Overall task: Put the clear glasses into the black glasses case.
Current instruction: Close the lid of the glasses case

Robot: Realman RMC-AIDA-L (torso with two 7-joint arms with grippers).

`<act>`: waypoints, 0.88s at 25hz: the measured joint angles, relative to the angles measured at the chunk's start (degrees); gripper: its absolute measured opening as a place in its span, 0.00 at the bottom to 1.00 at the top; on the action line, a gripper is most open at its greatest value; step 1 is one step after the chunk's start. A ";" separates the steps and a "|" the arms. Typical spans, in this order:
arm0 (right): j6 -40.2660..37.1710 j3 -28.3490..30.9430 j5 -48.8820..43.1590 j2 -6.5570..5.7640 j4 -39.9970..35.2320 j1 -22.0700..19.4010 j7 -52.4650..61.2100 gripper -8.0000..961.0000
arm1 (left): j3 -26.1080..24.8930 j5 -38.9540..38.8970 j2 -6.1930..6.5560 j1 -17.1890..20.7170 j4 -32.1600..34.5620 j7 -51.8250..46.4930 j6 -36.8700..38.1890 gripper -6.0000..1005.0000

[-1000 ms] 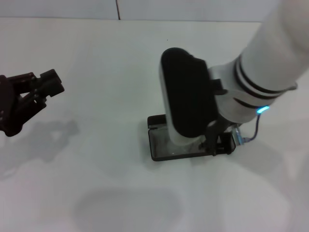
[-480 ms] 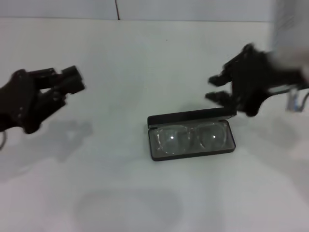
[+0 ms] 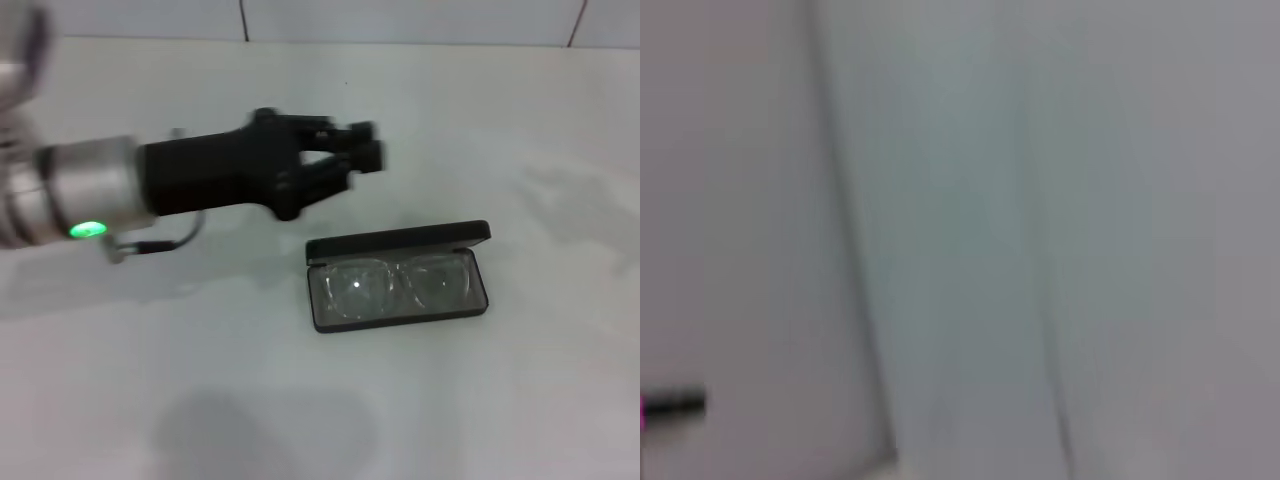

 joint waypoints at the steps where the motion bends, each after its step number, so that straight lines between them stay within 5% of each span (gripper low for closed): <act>1: -1.67 3.73 0.71 0.00 5.07 0.47 -1.98 0.26 | 1.59 -0.05 -0.01 -1.37 -1.25 0.09 -1.97 0.22; 4: -5.20 12.97 0.77 -0.22 18.91 1.93 -8.16 0.26 | 9.13 -0.36 -0.21 -5.31 -4.79 0.09 -11.10 0.22; 11: -6.16 15.94 0.50 -0.47 27.31 1.60 -12.92 0.26 | 19.44 -4.84 -0.49 -7.08 -6.80 0.24 -20.82 0.22; 22: -6.05 15.59 -1.78 -0.57 31.46 3.48 -14.54 0.26 | 23.80 -6.84 -0.55 -6.70 -6.99 0.33 -25.90 0.22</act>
